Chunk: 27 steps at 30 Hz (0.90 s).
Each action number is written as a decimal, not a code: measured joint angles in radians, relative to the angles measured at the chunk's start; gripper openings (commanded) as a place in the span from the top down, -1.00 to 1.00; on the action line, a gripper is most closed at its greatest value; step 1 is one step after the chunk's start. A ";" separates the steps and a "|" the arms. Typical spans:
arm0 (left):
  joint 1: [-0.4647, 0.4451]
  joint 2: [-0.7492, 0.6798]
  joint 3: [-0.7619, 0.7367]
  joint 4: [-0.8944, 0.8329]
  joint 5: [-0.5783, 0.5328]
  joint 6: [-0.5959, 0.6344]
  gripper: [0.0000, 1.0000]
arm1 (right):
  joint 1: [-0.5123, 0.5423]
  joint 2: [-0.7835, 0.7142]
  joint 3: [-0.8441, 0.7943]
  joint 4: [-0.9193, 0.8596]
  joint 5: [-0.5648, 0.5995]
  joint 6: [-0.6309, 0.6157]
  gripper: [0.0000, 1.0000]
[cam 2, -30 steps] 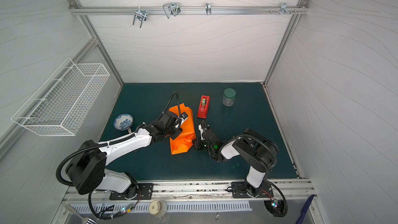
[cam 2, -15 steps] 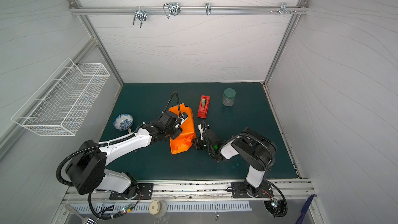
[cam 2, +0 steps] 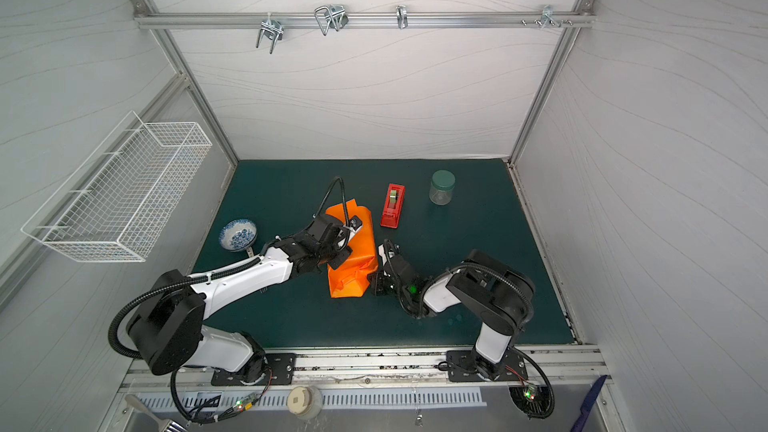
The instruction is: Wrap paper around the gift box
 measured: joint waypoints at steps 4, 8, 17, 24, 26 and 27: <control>0.000 0.000 0.000 0.000 0.000 0.000 0.01 | 0.030 -0.006 -0.019 0.016 0.009 0.016 0.79; 0.000 0.000 0.000 0.000 0.000 0.000 0.01 | 0.056 -0.023 -0.039 0.019 0.022 0.027 0.80; 0.000 0.000 0.000 0.000 0.000 -0.001 0.02 | 0.104 -0.040 -0.050 0.004 0.041 0.035 0.82; 0.000 0.000 0.000 0.000 0.000 -0.001 0.02 | 0.120 -0.041 -0.050 0.001 0.043 0.039 0.83; 0.000 0.000 0.000 0.000 0.000 -0.002 0.02 | 0.123 -0.047 -0.050 -0.008 0.043 0.040 0.84; 0.000 0.000 0.000 0.000 0.000 -0.002 0.02 | 0.124 -0.050 -0.050 -0.015 0.042 0.039 0.83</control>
